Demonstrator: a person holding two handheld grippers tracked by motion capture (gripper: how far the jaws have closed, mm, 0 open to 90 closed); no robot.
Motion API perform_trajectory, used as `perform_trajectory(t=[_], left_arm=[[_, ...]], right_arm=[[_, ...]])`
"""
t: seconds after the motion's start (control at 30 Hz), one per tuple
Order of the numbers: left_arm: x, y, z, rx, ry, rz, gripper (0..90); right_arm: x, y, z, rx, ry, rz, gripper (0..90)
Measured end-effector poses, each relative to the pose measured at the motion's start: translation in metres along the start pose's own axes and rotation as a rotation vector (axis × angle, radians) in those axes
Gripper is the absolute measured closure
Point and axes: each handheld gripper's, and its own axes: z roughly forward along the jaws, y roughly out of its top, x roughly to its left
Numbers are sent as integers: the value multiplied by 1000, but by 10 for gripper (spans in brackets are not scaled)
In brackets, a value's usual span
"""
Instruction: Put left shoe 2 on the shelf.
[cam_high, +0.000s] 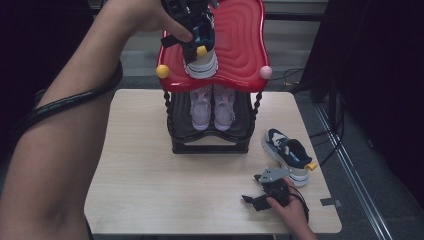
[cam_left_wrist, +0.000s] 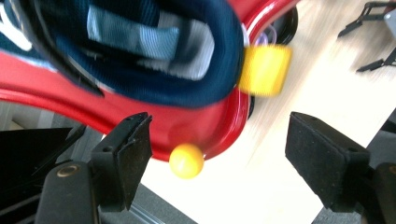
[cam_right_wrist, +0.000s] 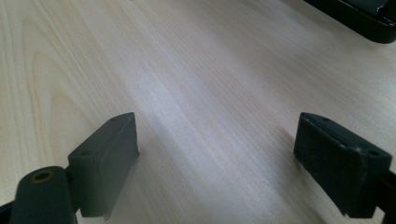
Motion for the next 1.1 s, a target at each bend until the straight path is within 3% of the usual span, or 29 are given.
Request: perform_trajectory(t=[0.57,0.7,1.1], left_arm=[[-3,-47,8,20,-67,-50,203],[-4,-61,11,19,-65,-81,203],[-13,-92,26,47,-91,-106,208]], right_arm=[[0,0,0,0,0,0,132],[0,0,0,0,1,1,132],[0,0,0,0,-1,1,132]])
